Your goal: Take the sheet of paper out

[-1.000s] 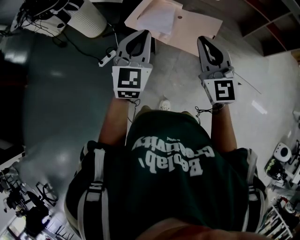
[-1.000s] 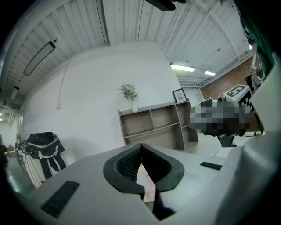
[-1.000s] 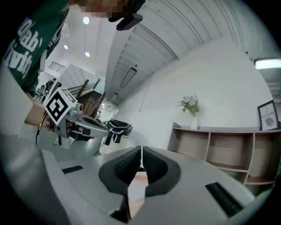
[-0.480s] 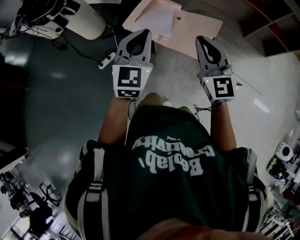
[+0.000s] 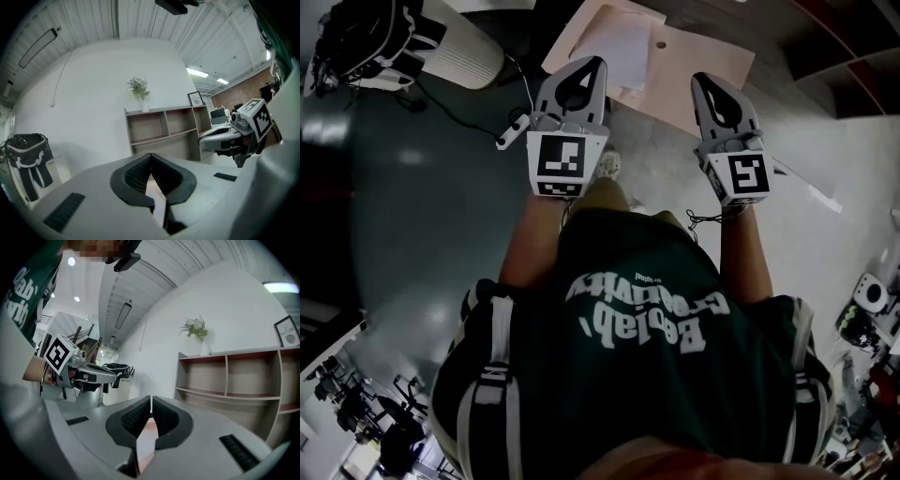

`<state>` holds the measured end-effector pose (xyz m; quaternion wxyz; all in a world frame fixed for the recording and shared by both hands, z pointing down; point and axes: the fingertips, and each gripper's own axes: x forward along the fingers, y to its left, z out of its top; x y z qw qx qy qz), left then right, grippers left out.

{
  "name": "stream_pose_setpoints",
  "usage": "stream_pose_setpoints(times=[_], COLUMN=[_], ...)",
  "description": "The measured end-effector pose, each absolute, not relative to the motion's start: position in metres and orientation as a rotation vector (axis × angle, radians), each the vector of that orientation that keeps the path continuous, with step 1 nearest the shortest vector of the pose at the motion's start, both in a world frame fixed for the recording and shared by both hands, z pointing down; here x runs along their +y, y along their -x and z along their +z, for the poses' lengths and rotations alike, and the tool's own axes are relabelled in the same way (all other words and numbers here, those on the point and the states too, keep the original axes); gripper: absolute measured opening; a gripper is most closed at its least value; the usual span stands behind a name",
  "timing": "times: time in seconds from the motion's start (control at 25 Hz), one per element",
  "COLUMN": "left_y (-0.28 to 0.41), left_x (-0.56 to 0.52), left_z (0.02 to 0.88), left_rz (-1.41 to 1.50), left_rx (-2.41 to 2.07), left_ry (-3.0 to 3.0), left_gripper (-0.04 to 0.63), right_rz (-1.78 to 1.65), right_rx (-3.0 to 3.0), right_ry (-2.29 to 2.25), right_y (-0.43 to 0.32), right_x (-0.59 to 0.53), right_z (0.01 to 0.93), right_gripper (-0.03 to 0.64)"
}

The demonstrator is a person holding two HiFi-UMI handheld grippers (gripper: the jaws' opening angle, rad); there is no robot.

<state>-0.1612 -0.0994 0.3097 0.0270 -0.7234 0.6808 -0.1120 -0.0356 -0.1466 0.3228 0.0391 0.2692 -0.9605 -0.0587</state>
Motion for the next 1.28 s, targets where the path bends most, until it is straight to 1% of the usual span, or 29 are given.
stream_pose_setpoints(times=[0.28, 0.4, 0.64, 0.84, 1.0, 1.04, 1.08, 1.12, 1.28], left_y=[0.217, 0.232, 0.248, 0.254, 0.253, 0.252, 0.251, 0.251, 0.252], left_x=[-0.176, -0.204, -0.241, -0.257, -0.270, -0.274, -0.277, -0.279, -0.288], left_z=[0.301, 0.302, 0.329, 0.341, 0.349, 0.350, 0.351, 0.352, 0.359], left_rz=[-0.221, -0.226, -0.235, -0.247, -0.279, -0.280, -0.278, -0.280, -0.301], left_rx=[1.999, 1.930, 1.825, 1.783, 1.762, 1.761, 1.762, 1.764, 1.791], left_ry=[2.228, 2.255, 2.399, 2.439, 2.453, 2.454, 2.454, 2.452, 2.444], left_gripper=[0.018, 0.018, 0.018, 0.018, 0.018, 0.018, 0.018, 0.018, 0.018], right_rz=[-0.112, -0.076, 0.018, 0.094, 0.300, 0.374, 0.457, 0.550, 0.974], right_rx=[-2.897, -2.854, -2.773, -2.717, -2.694, -2.692, -2.686, -2.676, -2.587], right_ry=[-0.886, -0.934, -0.979, -0.990, -0.961, -0.943, -0.916, -0.881, -0.798], right_y=[0.092, 0.112, 0.141, 0.151, 0.156, 0.157, 0.159, 0.162, 0.162], right_x=[-0.219, -0.246, -0.269, -0.277, -0.282, -0.284, -0.285, -0.285, -0.291], right_z=[0.336, 0.342, 0.365, 0.386, 0.411, 0.420, 0.430, 0.443, 0.496], right_gripper=[0.037, 0.037, 0.038, 0.038, 0.038, 0.044, 0.085, 0.185, 0.203])
